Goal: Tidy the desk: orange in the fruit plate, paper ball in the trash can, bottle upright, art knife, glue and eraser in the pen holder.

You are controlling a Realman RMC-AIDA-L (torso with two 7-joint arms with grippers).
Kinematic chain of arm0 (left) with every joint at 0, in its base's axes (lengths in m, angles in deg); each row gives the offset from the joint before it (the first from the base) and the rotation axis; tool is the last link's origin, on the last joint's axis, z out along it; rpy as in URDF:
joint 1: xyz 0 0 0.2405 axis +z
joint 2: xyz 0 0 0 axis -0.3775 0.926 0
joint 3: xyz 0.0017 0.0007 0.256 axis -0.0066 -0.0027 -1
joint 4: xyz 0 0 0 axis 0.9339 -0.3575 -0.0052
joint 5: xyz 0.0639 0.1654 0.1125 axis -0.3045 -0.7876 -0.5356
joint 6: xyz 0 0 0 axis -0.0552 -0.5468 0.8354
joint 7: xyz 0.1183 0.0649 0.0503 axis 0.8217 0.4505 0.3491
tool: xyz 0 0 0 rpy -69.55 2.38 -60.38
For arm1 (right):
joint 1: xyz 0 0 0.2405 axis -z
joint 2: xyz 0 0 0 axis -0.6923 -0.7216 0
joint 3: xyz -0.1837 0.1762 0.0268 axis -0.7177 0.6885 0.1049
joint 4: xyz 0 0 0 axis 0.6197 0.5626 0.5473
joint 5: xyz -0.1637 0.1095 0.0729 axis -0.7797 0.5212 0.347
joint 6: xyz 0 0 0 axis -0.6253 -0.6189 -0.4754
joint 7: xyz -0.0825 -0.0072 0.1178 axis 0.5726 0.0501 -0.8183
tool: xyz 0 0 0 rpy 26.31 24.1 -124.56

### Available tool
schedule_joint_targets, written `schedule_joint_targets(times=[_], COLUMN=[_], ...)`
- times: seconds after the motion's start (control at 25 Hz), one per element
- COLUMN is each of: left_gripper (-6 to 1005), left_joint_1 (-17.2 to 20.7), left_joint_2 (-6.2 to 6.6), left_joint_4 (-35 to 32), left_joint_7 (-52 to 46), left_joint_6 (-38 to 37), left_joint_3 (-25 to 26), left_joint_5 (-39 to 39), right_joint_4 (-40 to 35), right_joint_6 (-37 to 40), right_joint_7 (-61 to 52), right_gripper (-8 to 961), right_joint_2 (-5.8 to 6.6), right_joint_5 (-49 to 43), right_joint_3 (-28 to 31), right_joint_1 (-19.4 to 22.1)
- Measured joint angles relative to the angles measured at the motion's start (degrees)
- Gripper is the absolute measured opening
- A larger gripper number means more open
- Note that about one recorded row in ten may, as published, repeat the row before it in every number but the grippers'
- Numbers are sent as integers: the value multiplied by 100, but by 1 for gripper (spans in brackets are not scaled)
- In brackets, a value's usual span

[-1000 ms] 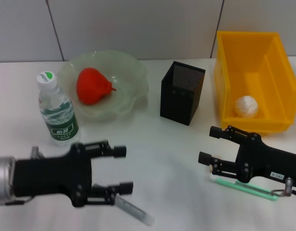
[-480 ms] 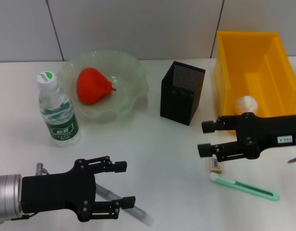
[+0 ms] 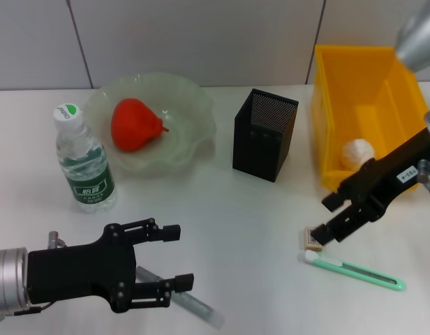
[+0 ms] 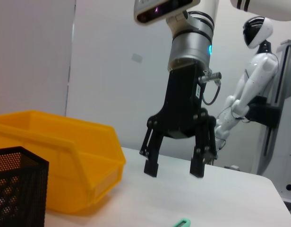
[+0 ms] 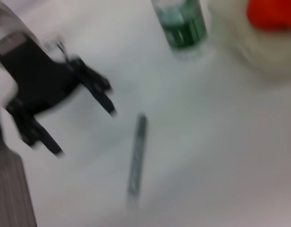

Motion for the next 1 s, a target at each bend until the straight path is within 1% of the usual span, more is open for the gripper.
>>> schedule_joint_targets(times=[0.04,0.12,0.32,0.52,0.6,0.76,1.0], left_gripper=[787,787,787,787,787,786,786], left_joint_1=[0,3,6,15,23,25,35], left_joint_2=[1,1,8,9,5,3,-7], left_joint_4=[1,1,3,3,6,11,62], left_joint_7=[-2,-7,-9,28,44,47,151], left_joint_6=[-3,-16,11,28,48,124,286], left_joint_3=[12,75,149,195,196,163,151], left_joint_5=[0,2,5,2,-20,-82,-337], right_joint_4=[-5,-8,2,53,142,402,722], right_joint_6=[20,30,-128,-558,-715,-1079,-1368], right_joint_7=[-105,-322,-657,-936,-1003,-1084,-1106], right_gripper=[729,729,728,727,727,726,724], right_joint_2=[-29,-100,-237,-288,-297,-308,-325], right_joint_5=[-227,-609,-1065,-1279,-1279,-1264,-1201], right_joint_3=[-65,-400,-1288,-2229,-2470,-2786,-2968], right_joint_1=[-100,-235,-363,-321,-310,-304,-301])
